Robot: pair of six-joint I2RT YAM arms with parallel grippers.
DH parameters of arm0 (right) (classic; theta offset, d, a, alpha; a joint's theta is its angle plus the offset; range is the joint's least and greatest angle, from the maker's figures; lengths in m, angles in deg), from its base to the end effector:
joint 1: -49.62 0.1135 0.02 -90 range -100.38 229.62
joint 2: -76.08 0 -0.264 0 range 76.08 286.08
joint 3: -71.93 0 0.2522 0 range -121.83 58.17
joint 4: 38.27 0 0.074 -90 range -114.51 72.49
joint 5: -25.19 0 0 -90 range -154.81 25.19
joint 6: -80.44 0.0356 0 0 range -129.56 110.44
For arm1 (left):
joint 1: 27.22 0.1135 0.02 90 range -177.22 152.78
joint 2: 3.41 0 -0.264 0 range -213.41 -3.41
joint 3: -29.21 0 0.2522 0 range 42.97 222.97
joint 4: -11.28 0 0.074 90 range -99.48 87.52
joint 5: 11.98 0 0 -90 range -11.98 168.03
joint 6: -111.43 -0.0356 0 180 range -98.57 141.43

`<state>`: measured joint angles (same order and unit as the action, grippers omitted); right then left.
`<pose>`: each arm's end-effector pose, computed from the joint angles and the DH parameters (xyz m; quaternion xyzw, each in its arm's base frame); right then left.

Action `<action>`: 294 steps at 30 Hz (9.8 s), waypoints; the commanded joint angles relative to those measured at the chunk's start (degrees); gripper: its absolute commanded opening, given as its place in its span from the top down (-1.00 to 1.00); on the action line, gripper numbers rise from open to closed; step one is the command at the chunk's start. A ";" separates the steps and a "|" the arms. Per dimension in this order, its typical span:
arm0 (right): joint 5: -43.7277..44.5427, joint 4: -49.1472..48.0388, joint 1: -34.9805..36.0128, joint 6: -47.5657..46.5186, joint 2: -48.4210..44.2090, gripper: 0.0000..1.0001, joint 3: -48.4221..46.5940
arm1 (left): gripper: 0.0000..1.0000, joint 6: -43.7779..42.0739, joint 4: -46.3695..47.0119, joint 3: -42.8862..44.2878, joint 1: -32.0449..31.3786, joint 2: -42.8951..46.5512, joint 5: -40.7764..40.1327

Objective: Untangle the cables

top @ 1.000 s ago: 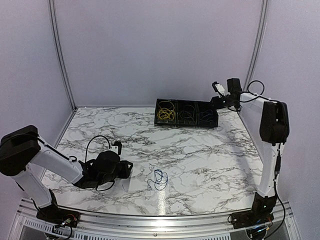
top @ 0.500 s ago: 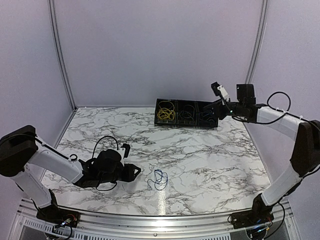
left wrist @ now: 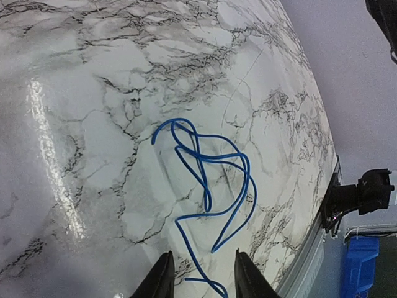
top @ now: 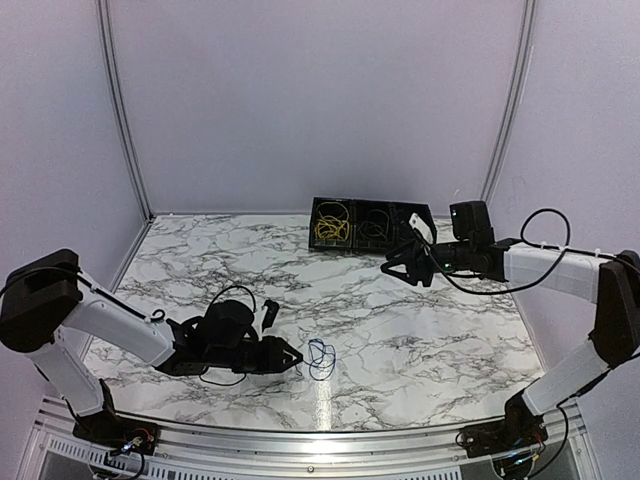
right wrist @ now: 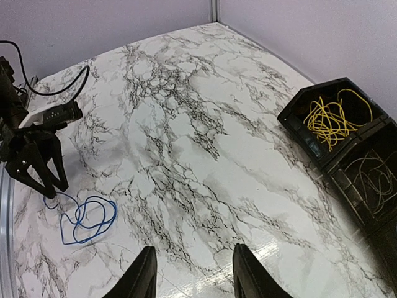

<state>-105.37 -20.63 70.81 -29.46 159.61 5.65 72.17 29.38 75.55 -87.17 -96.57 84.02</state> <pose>0.2844 0.1351 0.2432 -0.4420 0.7224 0.3122 0.4304 0.1485 -0.2642 0.1406 0.0956 0.8543 -0.4443 0.2524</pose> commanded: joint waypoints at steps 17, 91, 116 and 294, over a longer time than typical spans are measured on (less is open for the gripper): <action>-12.27 7.49 2.63 -3.43 -1.57 -0.24 -8.17 | 1.00 -19.08 -31.23 22.98 -2.02 13.71 -8.96; -3.44 -4.06 10.45 11.15 28.47 0.96 -19.06 | 1.00 -24.14 -38.40 33.91 -3.57 37.98 -26.67; -7.62 4.21 16.70 8.25 17.35 -0.31 -26.20 | 1.00 -21.98 -30.18 29.89 -3.54 24.56 -19.68; 26.39 2.63 -22.93 14.90 46.29 1.00 -61.87 | 0.07 -13.78 16.75 -2.21 -5.54 -8.71 -31.16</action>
<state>-84.91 -18.97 48.19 -13.50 206.58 -56.31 58.43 46.06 71.68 -92.43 -103.87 52.16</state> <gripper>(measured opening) 0.014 0.462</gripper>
